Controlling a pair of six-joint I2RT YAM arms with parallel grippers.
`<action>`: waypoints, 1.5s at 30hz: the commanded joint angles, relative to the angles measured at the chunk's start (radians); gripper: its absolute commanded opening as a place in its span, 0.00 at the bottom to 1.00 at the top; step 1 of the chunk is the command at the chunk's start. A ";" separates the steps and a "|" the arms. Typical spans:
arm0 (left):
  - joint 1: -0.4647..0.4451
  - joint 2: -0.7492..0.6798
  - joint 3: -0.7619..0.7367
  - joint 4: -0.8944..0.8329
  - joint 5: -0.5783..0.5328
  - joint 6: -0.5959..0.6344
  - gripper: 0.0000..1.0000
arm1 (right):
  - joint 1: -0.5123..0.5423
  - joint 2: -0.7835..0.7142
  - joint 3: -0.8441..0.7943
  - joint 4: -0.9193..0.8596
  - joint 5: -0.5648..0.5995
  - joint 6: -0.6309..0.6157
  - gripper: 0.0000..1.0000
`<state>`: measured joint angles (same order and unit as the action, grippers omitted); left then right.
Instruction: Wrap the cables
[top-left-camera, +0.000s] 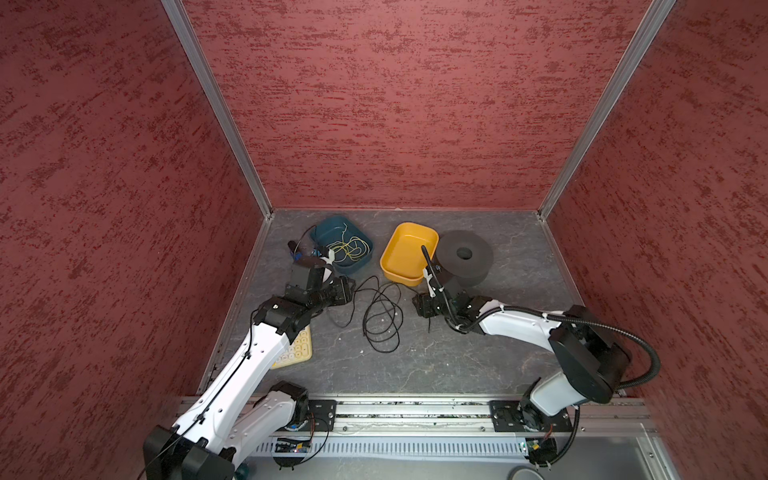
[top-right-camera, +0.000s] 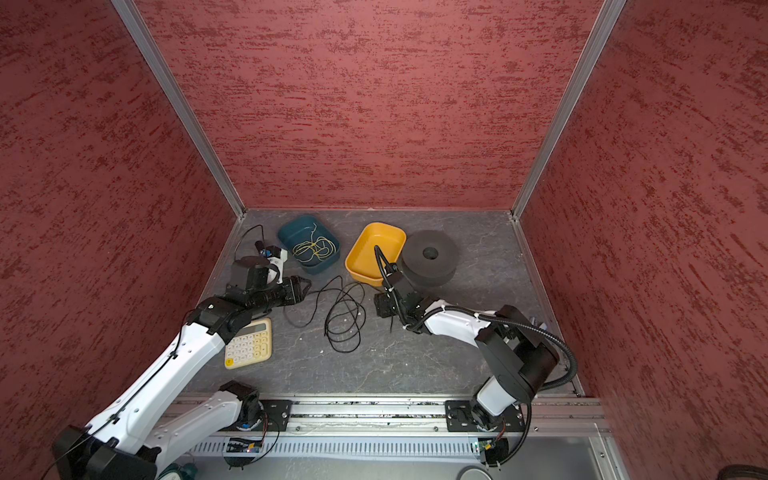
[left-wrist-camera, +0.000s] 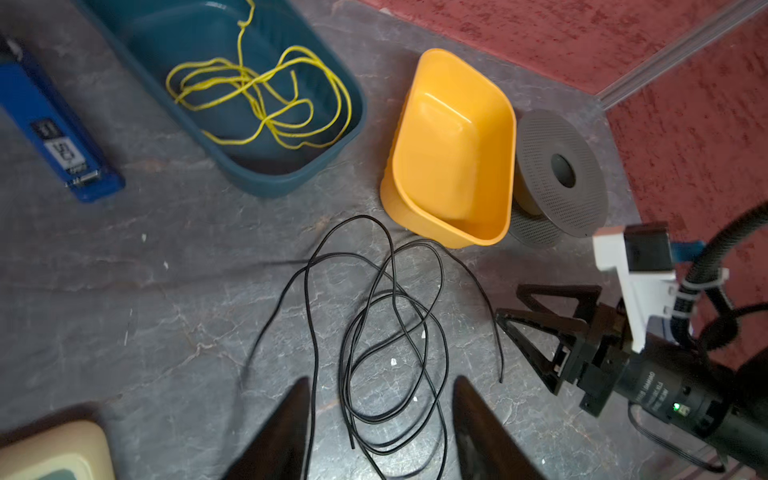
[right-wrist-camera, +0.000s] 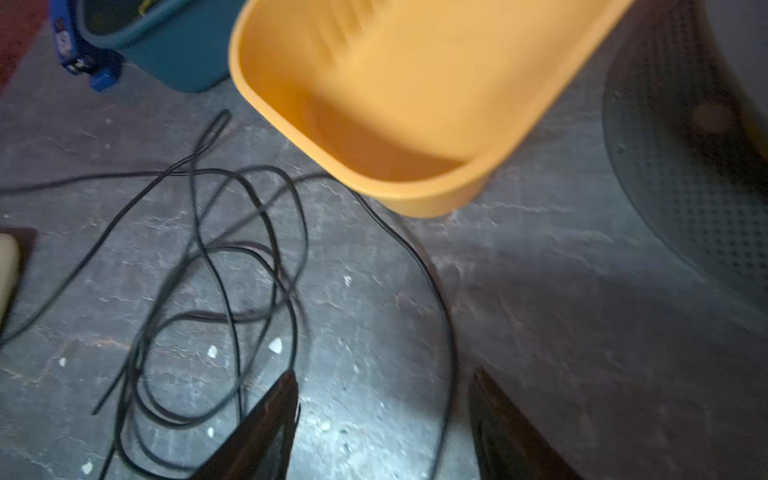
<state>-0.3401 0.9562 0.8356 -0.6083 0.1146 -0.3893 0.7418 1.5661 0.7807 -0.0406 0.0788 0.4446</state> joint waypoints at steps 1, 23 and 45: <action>0.004 0.014 -0.003 0.025 0.029 -0.013 0.68 | 0.005 -0.008 -0.025 -0.096 0.047 0.064 0.60; -0.079 0.214 -0.041 0.228 0.175 -0.057 0.60 | 0.067 0.079 0.008 -0.094 0.162 0.115 0.44; -0.048 0.316 -0.048 0.213 0.123 -0.009 0.49 | 0.078 0.026 -0.042 -0.036 0.249 0.020 0.00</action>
<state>-0.3931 1.2446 0.7967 -0.4183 0.2447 -0.4103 0.8173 1.6615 0.7670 -0.0837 0.2852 0.5159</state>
